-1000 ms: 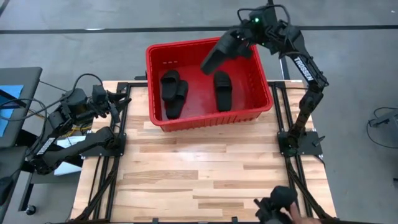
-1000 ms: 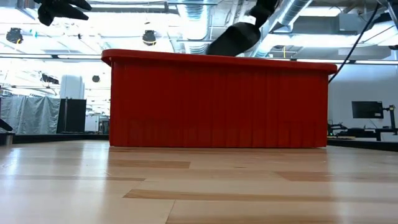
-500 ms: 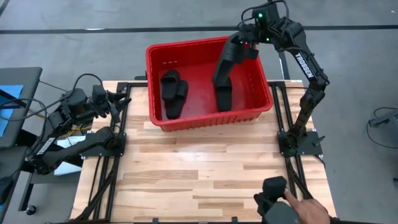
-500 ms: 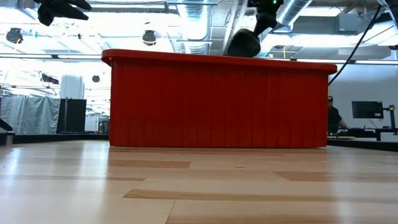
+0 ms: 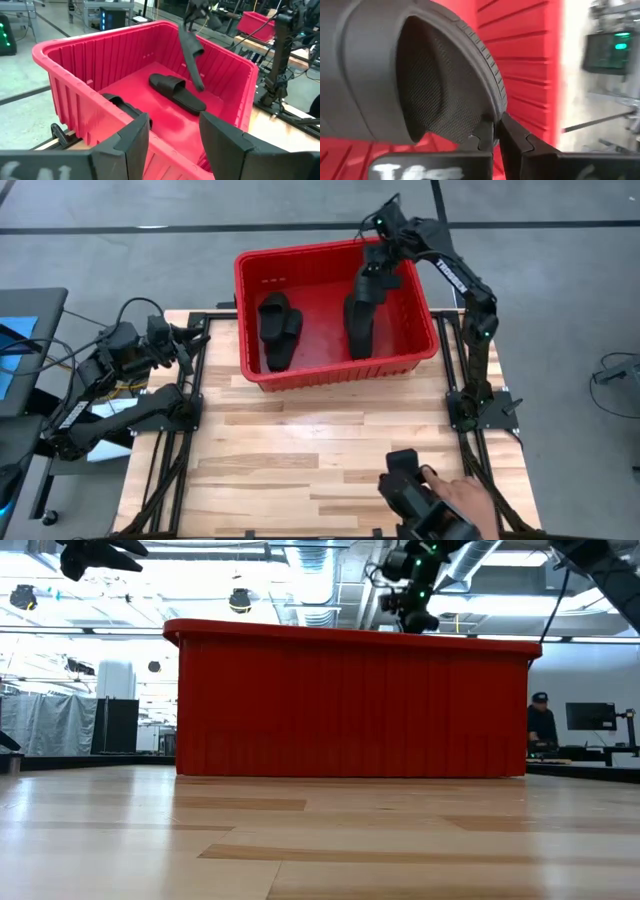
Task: Pick and place slides into bin
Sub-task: Put the black slide into the red bin
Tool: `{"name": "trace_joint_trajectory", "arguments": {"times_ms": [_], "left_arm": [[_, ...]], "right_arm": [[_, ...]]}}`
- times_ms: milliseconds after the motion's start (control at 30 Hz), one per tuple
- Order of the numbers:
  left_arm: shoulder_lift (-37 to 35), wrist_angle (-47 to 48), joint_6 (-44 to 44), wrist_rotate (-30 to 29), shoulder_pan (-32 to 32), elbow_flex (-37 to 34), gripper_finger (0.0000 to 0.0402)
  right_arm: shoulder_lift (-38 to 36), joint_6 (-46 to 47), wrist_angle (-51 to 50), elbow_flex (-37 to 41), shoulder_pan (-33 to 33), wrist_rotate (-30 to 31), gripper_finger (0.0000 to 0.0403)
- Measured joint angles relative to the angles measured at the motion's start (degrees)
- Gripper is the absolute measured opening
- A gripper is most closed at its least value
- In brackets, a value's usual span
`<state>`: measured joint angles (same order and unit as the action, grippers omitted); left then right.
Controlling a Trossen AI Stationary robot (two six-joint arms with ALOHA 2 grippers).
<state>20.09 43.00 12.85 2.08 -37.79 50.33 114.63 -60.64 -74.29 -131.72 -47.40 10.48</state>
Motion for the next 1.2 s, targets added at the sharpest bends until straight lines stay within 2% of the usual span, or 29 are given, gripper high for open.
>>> {"name": "trace_joint_trajectory", "arguments": {"times_ms": [533, 1200], "left_arm": [[0.0, 0.0, 0.0, -1.5, 0.0, 0.0, 0.0164], [0.0, 0.0, 0.3, -1.6, 0.0, 0.0, 0.0164]], "right_arm": [[8.2, -0.8, -5.0, -0.1, 1.2, 3.1, 0.0000], [17.7, -2.4, -0.1, -0.1, 0.8, 2.3, 0.0000]]}}
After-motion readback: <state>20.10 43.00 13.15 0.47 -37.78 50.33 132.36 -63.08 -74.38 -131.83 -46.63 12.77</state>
